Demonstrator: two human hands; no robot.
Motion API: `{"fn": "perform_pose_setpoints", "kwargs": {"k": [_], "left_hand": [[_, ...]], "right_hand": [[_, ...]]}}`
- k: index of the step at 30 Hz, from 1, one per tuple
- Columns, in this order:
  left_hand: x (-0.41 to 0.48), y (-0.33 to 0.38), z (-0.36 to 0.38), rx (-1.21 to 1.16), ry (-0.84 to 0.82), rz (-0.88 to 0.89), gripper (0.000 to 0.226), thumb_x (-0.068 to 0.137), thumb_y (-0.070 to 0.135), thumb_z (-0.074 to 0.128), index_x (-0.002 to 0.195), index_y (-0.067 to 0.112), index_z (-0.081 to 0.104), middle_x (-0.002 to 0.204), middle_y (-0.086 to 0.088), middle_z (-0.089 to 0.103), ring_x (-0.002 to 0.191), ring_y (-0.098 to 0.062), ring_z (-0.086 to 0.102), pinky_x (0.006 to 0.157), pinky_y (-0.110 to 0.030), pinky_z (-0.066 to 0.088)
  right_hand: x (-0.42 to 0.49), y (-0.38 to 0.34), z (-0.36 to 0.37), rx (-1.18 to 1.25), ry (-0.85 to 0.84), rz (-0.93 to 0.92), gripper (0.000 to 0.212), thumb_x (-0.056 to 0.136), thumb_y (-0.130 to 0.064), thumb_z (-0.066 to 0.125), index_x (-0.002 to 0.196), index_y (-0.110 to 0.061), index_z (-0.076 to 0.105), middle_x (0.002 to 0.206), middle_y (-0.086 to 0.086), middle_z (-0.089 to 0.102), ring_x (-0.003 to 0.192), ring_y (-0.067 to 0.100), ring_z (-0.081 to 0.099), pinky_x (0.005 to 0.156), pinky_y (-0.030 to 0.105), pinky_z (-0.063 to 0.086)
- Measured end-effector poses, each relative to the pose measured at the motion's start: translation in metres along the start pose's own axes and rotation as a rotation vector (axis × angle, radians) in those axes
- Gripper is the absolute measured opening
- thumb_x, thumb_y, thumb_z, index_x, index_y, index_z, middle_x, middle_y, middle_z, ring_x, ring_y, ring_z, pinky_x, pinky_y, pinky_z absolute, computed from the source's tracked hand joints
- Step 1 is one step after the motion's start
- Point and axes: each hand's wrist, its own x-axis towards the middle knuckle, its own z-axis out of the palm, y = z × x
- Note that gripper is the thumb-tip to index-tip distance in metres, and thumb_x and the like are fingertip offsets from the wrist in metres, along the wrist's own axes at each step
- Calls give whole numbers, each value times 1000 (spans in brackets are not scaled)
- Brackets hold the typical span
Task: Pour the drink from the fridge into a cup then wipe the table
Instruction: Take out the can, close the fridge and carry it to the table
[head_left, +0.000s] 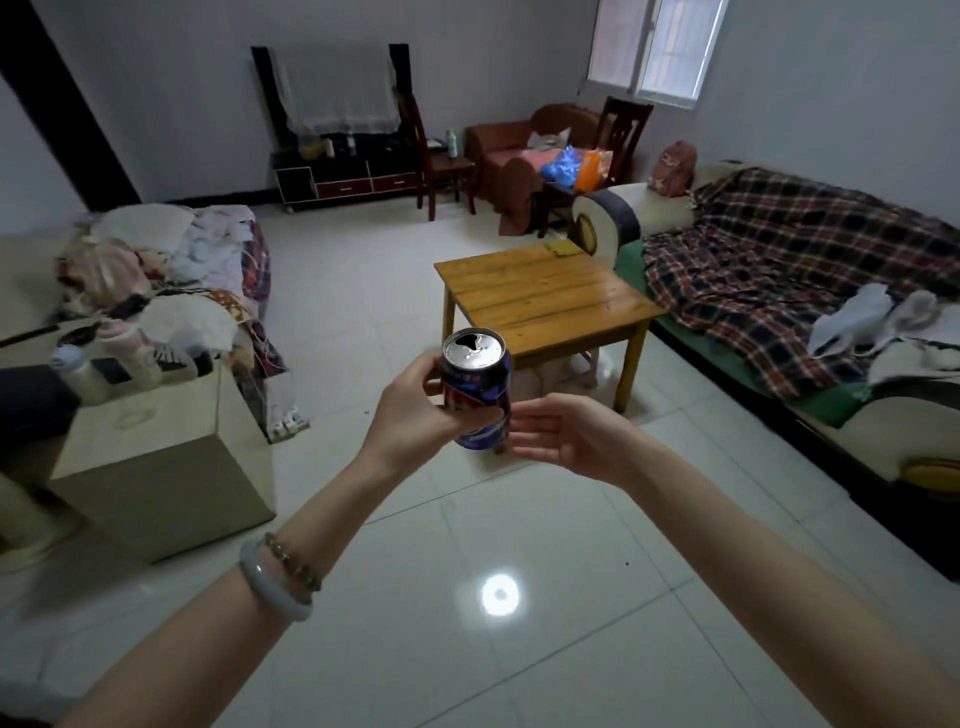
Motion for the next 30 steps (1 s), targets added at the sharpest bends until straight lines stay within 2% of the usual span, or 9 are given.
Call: {"fn": "perform_pose_setpoints", "kwargs": {"k": [7,11,15,23,30], "left_hand": [[58,20,108,-29,-42,15,59,58,20,87,109,20,59,100,15,64,96,-5,60,73,-16,51],[91,27,158,-30,-61,19,58,59,20,87,110,16,58,100,13,63,95,-4,60,70,-11,49],[126,29,195,-18,-90,23,64,58,23,87,115,13,58,103,8,64,96,-6,60,75,-18,51],[217,21,260,-1,-156,39,61,58,20,87,111,20,56,99,18,61,93,2,58,70,-8,48],[329,11,310,-6,-160,63,65,56,27,88,112,26,56,104,17,63,96,1,58,75,-15,48]], "right_hand": [[-4,-44,-112,3,56,-23,27,91,-11,48,110,2,62,104,17,69,97,27,67,89,35,54],[1,-66,-164,22,85,-32,30,91,-12,48,113,4,60,108,19,67,98,28,67,88,35,54],[14,-83,-208,39,91,-50,32,92,-13,48,115,4,59,113,20,66,103,30,65,88,35,54],[73,-126,-290,55,133,-31,32,91,-15,47,114,3,60,109,18,68,101,28,66,89,36,52],[143,-198,-359,63,175,-45,28,91,-13,46,105,3,64,100,17,71,92,27,69,84,36,54]]}}
